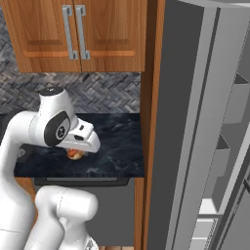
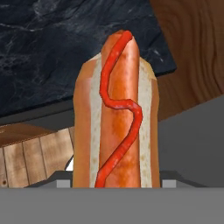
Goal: Store the hot dog in the freezer for long-term storage. Close the freezer door after placing the cooked food.
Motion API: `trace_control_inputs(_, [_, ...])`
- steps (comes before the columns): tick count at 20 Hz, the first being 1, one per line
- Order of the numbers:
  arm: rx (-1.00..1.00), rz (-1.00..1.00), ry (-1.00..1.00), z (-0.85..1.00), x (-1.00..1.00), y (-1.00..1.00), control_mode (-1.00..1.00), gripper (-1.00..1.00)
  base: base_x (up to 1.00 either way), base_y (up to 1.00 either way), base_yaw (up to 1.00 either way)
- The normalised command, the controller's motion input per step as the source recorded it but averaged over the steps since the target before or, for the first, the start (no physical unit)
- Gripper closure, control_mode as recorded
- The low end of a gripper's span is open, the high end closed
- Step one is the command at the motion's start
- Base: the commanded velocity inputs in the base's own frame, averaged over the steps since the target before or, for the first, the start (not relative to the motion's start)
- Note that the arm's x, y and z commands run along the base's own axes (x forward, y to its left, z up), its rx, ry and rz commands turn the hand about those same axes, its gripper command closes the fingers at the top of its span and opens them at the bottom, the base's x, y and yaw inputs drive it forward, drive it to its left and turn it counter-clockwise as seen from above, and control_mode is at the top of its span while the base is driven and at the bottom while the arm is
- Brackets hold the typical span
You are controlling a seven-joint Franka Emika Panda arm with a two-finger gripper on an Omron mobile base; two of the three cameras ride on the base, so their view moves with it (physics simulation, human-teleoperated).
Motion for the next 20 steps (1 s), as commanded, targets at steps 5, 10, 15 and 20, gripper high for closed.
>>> trace_control_inputs(5, [0.00,0.00,0.00,0.02,-0.12,0.00,-1.00,1.00,0.00,0.00,0.00])
trace_control_inputs(10, [0.00,0.00,0.00,0.00,0.00,0.00,-1.00,1.00,0.00,0.00,0.00])
trace_control_inputs(15, [0.00,0.00,0.00,0.00,0.00,0.00,-1.00,1.00,0.00,0.00,0.00])
trace_control_inputs(20, [0.00,0.00,0.00,0.00,0.00,0.00,-1.00,1.00,0.00,0.00,0.00])
